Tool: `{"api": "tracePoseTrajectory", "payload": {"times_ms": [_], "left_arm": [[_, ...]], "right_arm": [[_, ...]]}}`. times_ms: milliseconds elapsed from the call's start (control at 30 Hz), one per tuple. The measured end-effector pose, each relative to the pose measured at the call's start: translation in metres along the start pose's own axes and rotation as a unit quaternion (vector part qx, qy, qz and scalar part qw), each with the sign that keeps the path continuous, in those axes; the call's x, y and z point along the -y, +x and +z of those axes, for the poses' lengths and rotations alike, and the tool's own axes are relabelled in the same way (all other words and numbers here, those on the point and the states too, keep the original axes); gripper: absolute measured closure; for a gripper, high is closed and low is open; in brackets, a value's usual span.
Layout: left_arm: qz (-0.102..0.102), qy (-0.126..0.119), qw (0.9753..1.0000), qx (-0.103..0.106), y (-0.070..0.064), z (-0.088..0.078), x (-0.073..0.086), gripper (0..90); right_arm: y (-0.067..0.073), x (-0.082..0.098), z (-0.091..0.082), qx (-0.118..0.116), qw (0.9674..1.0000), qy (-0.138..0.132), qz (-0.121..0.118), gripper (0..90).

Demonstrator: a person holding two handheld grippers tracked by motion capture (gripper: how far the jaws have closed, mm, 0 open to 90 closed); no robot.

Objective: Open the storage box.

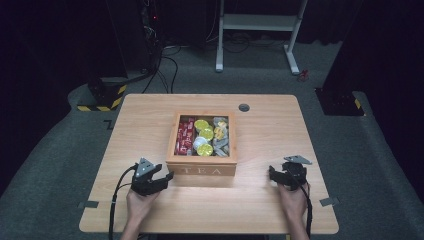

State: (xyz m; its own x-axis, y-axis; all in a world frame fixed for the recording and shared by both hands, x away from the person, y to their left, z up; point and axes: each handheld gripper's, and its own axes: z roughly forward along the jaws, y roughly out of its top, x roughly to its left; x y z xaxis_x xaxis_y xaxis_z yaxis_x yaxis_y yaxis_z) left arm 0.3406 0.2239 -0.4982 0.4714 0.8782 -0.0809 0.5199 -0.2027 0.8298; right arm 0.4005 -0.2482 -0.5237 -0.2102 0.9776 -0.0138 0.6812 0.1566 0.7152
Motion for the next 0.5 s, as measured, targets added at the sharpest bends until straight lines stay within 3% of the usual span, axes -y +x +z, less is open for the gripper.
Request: {"api": "tracePoseTrajectory", "payload": {"times_ms": [500], "left_arm": [[-0.002, -0.014, 0.9999, 0.005, -0.0007, 0.0014, -0.0073, 49.4]], "right_arm": [[0.0000, 0.0000, 0.0000, 0.000, 1.0000, 0.000, 0.000, 19.5]]}}
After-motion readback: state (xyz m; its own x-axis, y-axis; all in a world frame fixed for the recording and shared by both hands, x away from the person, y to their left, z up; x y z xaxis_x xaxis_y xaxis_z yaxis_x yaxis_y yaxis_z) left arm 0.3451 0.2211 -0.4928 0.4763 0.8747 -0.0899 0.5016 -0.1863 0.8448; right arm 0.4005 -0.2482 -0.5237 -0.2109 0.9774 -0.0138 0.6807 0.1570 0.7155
